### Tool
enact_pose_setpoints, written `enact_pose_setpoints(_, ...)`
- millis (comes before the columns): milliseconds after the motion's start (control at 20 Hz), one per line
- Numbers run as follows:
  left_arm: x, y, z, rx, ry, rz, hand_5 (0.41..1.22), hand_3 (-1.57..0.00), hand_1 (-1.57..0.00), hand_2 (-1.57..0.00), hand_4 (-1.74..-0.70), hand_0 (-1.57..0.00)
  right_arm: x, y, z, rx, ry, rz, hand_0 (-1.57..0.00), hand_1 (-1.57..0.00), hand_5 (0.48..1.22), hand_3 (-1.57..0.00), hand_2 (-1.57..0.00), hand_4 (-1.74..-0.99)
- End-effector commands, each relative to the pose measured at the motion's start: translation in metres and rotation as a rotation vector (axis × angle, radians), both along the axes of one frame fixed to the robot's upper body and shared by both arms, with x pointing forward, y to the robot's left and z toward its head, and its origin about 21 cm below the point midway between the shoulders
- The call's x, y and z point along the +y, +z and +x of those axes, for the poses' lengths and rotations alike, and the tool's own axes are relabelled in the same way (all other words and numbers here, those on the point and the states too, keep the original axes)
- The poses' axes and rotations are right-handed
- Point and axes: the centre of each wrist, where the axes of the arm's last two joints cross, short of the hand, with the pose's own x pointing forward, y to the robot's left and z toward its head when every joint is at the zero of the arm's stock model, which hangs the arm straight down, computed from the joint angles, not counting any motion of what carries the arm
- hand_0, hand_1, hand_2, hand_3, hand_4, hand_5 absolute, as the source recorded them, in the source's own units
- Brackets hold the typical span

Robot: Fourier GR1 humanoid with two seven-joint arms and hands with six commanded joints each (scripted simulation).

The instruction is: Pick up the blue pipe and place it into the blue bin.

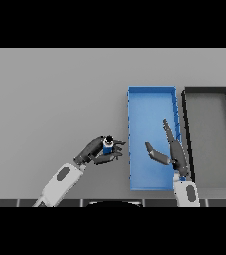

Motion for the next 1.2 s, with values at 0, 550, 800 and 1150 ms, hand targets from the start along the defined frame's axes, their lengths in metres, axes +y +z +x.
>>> enact_pose_setpoints(0,-0.003,0.006,-0.003,-0.021,-0.010,-0.019,1.201,-1.45,-1.52,-1.52,-1.72,-1.51,-0.002,0.000,0.000,-0.006,-0.007,-0.010,0.00,0.00,0.606,0.00,0.00,-1.183)
enact_pose_setpoints(550,-0.017,0.045,-0.008,-0.048,-0.064,0.023,1.219,-1.50,-1.57,-1.57,-1.74,-1.57,-0.010,0.001,-0.009,-0.016,0.005,-0.017,0.00,0.00,0.605,0.00,0.00,-1.127)
enact_pose_setpoints(800,-0.016,0.042,-0.007,-0.041,-0.066,0.045,1.219,-1.49,-1.57,-1.57,-1.74,-1.57,-0.015,0.001,-0.005,0.001,0.007,-0.014,0.00,0.00,0.605,0.00,0.00,-1.176)
enact_pose_setpoints(1150,-0.014,0.043,-0.009,-0.042,-0.070,0.049,1.221,-1.49,-1.57,-1.57,-1.74,-1.57,-0.030,0.068,0.005,-0.093,0.402,0.191,0.00,0.00,0.537,0.00,0.00,-1.282)
